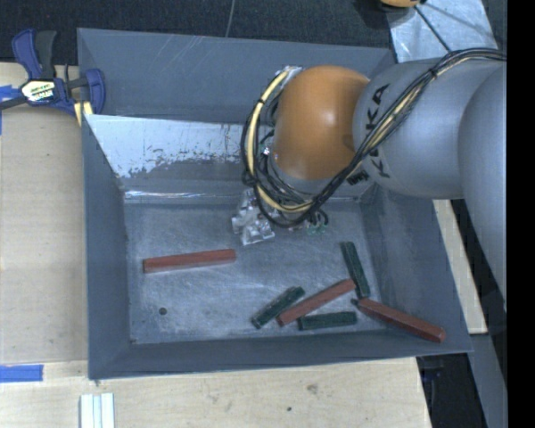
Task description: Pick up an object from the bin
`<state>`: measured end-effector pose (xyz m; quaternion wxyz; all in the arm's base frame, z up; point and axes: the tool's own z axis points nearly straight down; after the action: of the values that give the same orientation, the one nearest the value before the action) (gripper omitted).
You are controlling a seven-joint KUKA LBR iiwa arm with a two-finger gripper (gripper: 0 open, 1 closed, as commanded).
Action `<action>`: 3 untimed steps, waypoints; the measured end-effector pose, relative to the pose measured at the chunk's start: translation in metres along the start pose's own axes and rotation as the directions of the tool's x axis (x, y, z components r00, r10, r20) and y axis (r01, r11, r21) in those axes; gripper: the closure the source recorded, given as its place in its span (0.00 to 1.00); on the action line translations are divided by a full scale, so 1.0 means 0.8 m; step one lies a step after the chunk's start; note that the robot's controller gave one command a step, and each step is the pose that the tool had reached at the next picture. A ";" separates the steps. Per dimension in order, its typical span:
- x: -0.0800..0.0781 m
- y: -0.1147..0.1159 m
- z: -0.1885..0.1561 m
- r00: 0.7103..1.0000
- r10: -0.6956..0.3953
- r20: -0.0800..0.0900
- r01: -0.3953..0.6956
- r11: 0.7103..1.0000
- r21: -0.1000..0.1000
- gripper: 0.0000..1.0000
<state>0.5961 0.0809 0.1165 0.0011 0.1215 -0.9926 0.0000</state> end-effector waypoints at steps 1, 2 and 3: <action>-0.010 0.000 -0.080 1.000 -0.003 0.008 0.003 1.000 0.001 1.00; 0.019 0.014 -0.144 0.998 -0.071 -0.001 0.071 0.998 0.000 1.00; 0.017 0.004 -0.188 0.992 -0.122 0.011 0.122 0.993 0.002 1.00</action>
Offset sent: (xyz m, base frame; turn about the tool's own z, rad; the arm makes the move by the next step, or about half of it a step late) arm -0.0302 0.0108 0.1424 -0.1033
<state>0.5825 0.0805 0.2667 -0.0045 0.1821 -0.9833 -0.0001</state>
